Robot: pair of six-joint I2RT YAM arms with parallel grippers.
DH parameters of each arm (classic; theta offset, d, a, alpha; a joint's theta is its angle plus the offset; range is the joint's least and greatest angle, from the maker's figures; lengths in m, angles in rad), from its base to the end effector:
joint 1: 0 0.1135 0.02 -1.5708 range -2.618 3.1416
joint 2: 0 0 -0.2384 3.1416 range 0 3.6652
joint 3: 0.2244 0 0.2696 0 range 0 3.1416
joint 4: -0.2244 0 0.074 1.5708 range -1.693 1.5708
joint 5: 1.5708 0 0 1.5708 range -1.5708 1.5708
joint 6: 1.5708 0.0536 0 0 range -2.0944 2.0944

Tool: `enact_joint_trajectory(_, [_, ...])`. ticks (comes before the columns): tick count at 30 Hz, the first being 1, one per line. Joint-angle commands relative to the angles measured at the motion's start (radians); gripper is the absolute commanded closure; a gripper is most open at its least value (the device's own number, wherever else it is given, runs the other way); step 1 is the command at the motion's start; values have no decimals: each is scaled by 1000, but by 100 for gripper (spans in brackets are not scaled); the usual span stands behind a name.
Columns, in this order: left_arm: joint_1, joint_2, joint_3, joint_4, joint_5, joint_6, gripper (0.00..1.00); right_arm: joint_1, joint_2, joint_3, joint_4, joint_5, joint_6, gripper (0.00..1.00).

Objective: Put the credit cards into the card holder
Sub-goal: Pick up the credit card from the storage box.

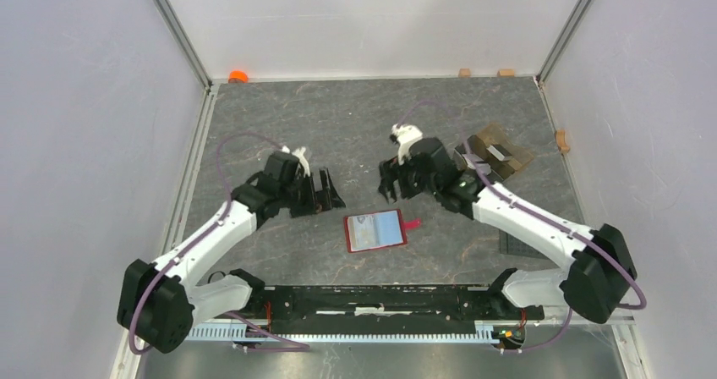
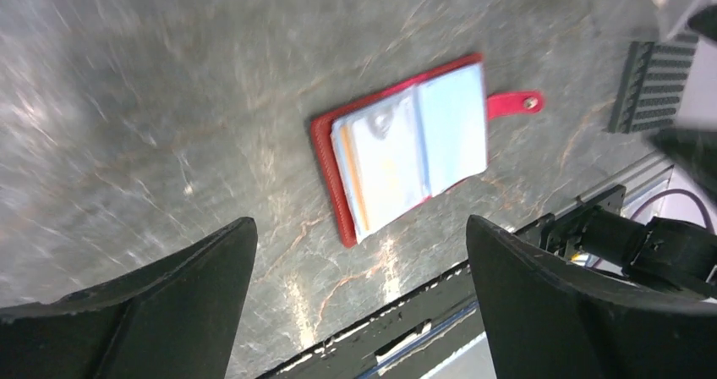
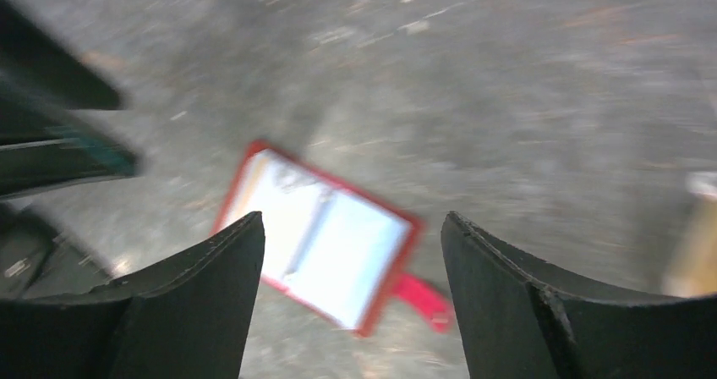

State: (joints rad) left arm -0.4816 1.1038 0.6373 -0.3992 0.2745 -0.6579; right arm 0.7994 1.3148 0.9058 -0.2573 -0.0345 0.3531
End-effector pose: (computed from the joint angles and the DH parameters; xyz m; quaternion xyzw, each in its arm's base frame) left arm 0.2200 -0.1314 0.1661 -0.0348 0.9302 -0.2926 0.2187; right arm 0.2252 0.2342 0.2158 -0.2064 0.8754 0.2511 0.3579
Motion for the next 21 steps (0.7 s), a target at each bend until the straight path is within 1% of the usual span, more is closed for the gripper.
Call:
enact_joint_trajectory(1, [48,4,255,-228,-24,240,0,-140,-46,104,-231,251,-200,17])
enact_joint_trajectory(4, [89,40,375,-291,-45,355,0,-250,-43,147,-263,348,-285,12])
enact_joint_trajectory(5, [101,50,401,-297,-61,380,0,-287,-35,164,-270,383,-314,11])
enact_joint_trajectory(7, [117,68,432,-297,-99,415,0,-359,-4,199,-275,404,-367,10])
enact_joint_trajectory(10, [126,93,426,-265,-121,433,0,-456,68,244,-262,381,-453,8])
enact_joint_trajectory(15, [148,127,384,-226,-74,437,0,-575,211,314,-227,370,-543,8])
enact_joint_trajectory(21, [161,129,375,-221,-76,442,0,-663,358,376,-207,336,-601,15])
